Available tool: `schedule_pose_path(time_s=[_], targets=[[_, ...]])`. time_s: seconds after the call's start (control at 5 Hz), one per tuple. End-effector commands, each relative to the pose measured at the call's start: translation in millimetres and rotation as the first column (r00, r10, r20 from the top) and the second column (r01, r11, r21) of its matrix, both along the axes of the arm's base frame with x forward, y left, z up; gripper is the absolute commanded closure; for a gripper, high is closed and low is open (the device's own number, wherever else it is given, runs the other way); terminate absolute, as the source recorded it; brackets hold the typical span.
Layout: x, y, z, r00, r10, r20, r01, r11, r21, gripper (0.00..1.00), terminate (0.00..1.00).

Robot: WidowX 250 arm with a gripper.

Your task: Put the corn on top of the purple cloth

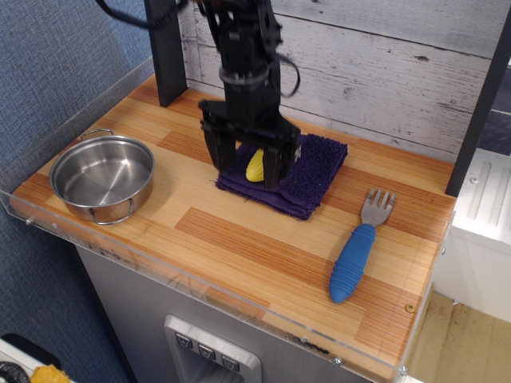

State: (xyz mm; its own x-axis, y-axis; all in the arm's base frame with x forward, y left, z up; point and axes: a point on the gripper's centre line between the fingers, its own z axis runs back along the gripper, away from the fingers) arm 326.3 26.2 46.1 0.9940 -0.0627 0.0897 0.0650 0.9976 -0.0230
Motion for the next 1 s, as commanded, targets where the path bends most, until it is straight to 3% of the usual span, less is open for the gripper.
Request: schedule_pose_path(time_s=[0.0, 0.4, 0.8], targets=[[1.3, 3.5, 93.3, 0.987, 0.035, 0.155, -0.032, 0.999, -0.022, 0.00, 0.00], [-14.4, 20.1, 132.1, 0.995, 0.040, 0.093, -0.039, 0.999, -0.011, 0.00, 0.00], [-14.4, 20.1, 132.1, 0.995, 0.040, 0.093, -0.039, 0.999, -0.011, 0.00, 0.00]])
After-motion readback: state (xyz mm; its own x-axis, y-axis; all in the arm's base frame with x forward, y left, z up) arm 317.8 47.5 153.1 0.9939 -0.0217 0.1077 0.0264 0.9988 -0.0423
